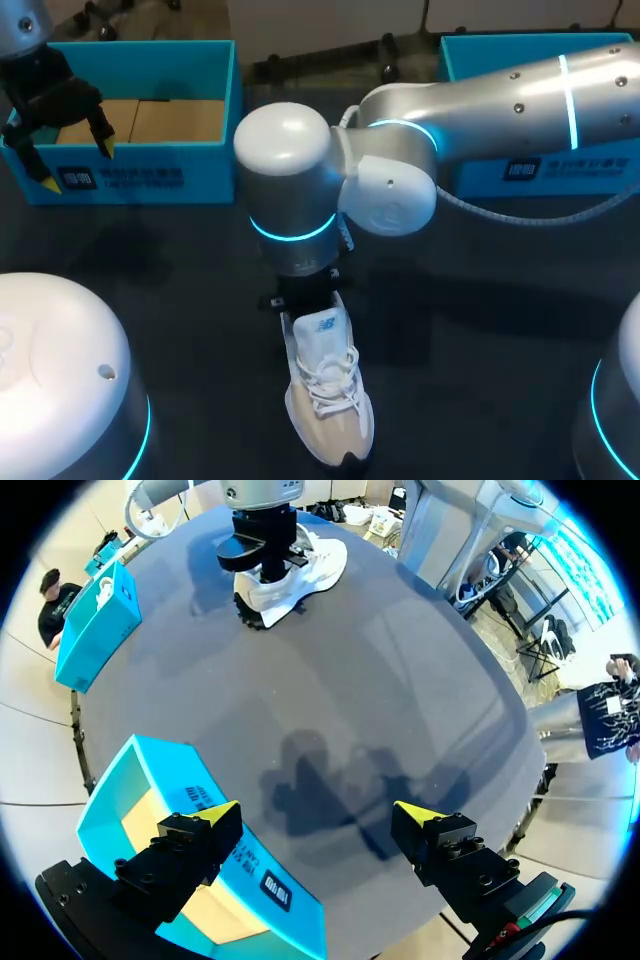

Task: Take the shoe out of the shoebox, open the shoe tongue, remove and reinsert the insole, then place the shoe into the shoebox

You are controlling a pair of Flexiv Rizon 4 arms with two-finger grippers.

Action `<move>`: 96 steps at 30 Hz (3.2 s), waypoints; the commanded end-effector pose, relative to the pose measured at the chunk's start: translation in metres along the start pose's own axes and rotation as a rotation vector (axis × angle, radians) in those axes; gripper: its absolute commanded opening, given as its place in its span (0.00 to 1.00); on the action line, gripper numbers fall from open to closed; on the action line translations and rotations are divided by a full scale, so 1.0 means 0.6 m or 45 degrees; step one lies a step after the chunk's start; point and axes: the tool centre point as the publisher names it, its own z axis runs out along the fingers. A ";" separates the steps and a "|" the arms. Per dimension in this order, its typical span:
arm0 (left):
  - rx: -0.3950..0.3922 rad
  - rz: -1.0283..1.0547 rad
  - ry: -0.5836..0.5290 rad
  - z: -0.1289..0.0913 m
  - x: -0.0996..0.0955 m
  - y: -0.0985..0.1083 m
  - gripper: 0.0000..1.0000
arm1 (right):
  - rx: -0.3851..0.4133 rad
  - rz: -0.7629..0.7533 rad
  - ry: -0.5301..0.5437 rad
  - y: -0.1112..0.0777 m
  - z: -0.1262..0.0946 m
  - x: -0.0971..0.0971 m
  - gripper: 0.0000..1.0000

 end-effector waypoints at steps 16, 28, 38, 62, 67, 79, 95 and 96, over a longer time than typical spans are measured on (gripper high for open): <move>-0.001 0.001 0.004 -0.001 0.000 0.000 1.00 | 0.048 -0.073 0.065 -0.019 -0.056 -0.019 0.03; -0.001 0.001 0.004 -0.001 0.000 0.000 1.00 | 0.116 -0.070 0.080 -0.045 -0.061 -0.008 0.87; -0.001 0.001 0.004 -0.001 0.000 0.000 1.00 | 0.114 -0.054 0.059 -0.061 -0.075 -0.004 1.00; -0.001 0.001 0.004 -0.001 0.000 0.000 1.00 | 0.097 0.067 0.021 -0.141 -0.137 -0.012 1.00; -0.001 0.001 0.004 -0.001 0.000 0.000 1.00 | 0.098 0.072 0.061 -0.172 -0.163 -0.015 1.00; -0.001 0.001 0.004 -0.001 0.000 0.000 1.00 | 0.078 0.014 0.054 -0.164 -0.176 -0.005 0.27; -0.001 0.001 0.004 -0.001 0.000 0.000 1.00 | 0.045 -0.039 -0.001 -0.089 -0.105 -0.007 0.31; -0.001 0.001 0.004 -0.001 0.000 0.000 1.00 | 0.041 -0.034 -0.006 -0.087 -0.101 -0.009 0.30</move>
